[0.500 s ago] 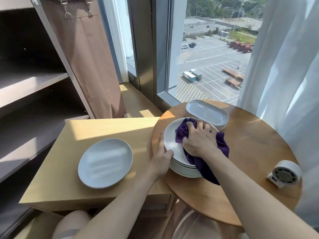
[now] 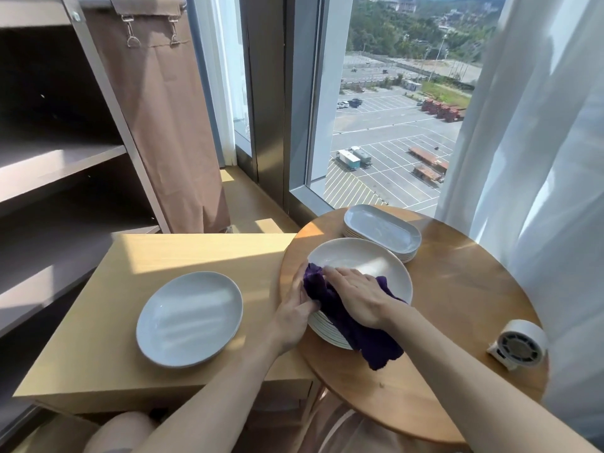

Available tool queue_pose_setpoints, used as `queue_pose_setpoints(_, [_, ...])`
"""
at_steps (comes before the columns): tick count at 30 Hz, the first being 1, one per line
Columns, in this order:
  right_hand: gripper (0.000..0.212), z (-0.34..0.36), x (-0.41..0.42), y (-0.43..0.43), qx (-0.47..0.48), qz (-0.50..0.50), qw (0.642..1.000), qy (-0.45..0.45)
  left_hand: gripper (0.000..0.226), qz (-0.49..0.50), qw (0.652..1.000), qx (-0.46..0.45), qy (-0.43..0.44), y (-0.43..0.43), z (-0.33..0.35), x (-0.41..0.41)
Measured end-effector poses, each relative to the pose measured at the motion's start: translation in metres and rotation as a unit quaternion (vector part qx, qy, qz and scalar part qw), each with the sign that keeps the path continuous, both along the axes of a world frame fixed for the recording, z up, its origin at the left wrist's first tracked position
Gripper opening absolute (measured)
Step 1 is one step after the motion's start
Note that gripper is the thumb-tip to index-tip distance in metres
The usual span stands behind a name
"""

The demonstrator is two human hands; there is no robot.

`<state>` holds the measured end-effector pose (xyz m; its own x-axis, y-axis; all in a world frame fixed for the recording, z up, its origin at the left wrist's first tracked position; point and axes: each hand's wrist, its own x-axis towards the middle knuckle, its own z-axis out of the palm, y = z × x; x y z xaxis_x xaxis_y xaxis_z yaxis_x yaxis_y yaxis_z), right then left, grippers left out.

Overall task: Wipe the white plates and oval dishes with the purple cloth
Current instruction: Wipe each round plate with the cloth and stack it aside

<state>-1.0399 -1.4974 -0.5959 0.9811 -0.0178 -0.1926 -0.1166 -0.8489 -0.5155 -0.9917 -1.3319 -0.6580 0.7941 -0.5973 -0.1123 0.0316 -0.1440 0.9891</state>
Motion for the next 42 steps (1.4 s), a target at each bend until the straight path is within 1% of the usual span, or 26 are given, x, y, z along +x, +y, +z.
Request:
queue_pose_setpoints(1, [0.069, 0.002, -0.004, -0.001, 0.014, -0.007, 1.000, -0.002, 0.085, 0.001, 1.000, -0.002, 0.005, 0.001, 0.000, -0.001])
queue_pose_setpoints(2, [0.066, 0.004, -0.007, -0.002, 0.022, -0.014, 1.000, 0.000, 0.085, 0.005, 1.000, -0.002, 0.004, 0.001, 0.002, -0.002])
queue_pose_setpoints(3, [0.058, 0.006, -0.010, -0.002, 0.014, -0.015, 1.000, 0.003, 0.087, 0.012, 1.000, 0.001, 0.003, 0.001, 0.003, -0.002])
queue_pose_setpoints(5, [0.040, 0.007, -0.015, -0.003, -0.034, -0.005, 0.999, -0.006, 0.083, 0.021, 1.000, 0.011, 0.012, 0.000, 0.006, -0.003])
queue_pose_setpoints(6, [0.035, 0.006, -0.018, -0.004, -0.057, -0.004, 0.998, -0.013, 0.079, 0.023, 1.000, 0.015, 0.016, 0.000, 0.008, -0.004])
queue_pose_setpoints(11, [0.021, 0.008, -0.033, -0.020, -0.161, -0.016, 0.986, -0.031, 0.090, 0.035, 0.998, 0.045, 0.026, 0.002, 0.014, -0.004])
queue_pose_setpoints(17, [0.007, 0.007, -0.020, -0.055, -0.288, -0.088, 0.952, -0.048, 0.092, 0.033, 0.998, 0.054, 0.025, -0.003, 0.011, -0.002])
queue_pose_setpoints(20, [0.022, 0.005, -0.001, -0.065, -0.317, -0.115, 0.940, -0.044, 0.093, 0.028, 0.998, 0.056, 0.029, -0.003, 0.008, 0.002])
queue_pose_setpoints(23, [0.033, -0.001, 0.021, -0.063, -0.347, -0.111, 0.928, -0.075, 0.088, 0.025, 0.998, 0.056, 0.024, -0.002, 0.006, 0.006])
queue_pose_setpoints(28, [0.054, -0.012, 0.047, -0.053, -0.354, -0.105, 0.925, -0.085, 0.086, 0.020, 0.998, 0.054, 0.026, -0.001, 0.004, 0.006])
queue_pose_setpoints(30, [0.058, -0.018, 0.052, -0.041, -0.327, -0.103, 0.934, -0.102, 0.082, 0.017, 0.998, 0.050, 0.016, -0.001, 0.002, 0.006])
queue_pose_setpoints(33, [0.054, -0.025, 0.060, -0.022, -0.234, -0.104, 0.957, -0.136, 0.088, 0.012, 0.999, 0.041, 0.020, -0.002, 0.002, 0.005])
queue_pose_setpoints(35, [0.056, -0.026, 0.064, -0.011, -0.169, -0.098, 0.971, -0.136, 0.093, 0.011, 0.999, 0.030, 0.028, -0.003, 0.005, 0.004])
queue_pose_setpoints(36, [0.058, -0.026, 0.064, -0.008, -0.148, -0.095, 0.976, -0.130, 0.091, 0.009, 0.999, 0.021, 0.027, -0.003, 0.005, 0.004])
queue_pose_setpoints(38, [0.057, -0.026, 0.060, -0.001, -0.127, -0.076, 0.983, -0.112, 0.077, 0.005, 0.999, -0.010, 0.032, -0.005, 0.008, 0.003])
queue_pose_setpoints(39, [0.053, -0.025, 0.058, 0.002, -0.109, -0.063, 0.987, -0.098, 0.070, 0.006, 0.999, -0.025, 0.039, -0.006, 0.011, 0.002])
queue_pose_setpoints(40, [0.047, -0.021, 0.055, 0.002, -0.070, -0.055, 0.993, -0.078, 0.066, 0.012, 0.998, -0.035, 0.044, -0.008, 0.013, 0.001])
queue_pose_setpoints(41, [0.043, -0.014, 0.051, 0.002, -0.010, -0.054, 0.997, -0.044, 0.065, 0.023, 0.998, -0.039, 0.046, -0.009, 0.014, 0.000])
queue_pose_setpoints(42, [0.046, -0.005, 0.047, 0.000, 0.061, -0.059, 0.996, 0.003, 0.066, 0.035, 0.998, -0.039, 0.046, -0.010, 0.015, 0.000])
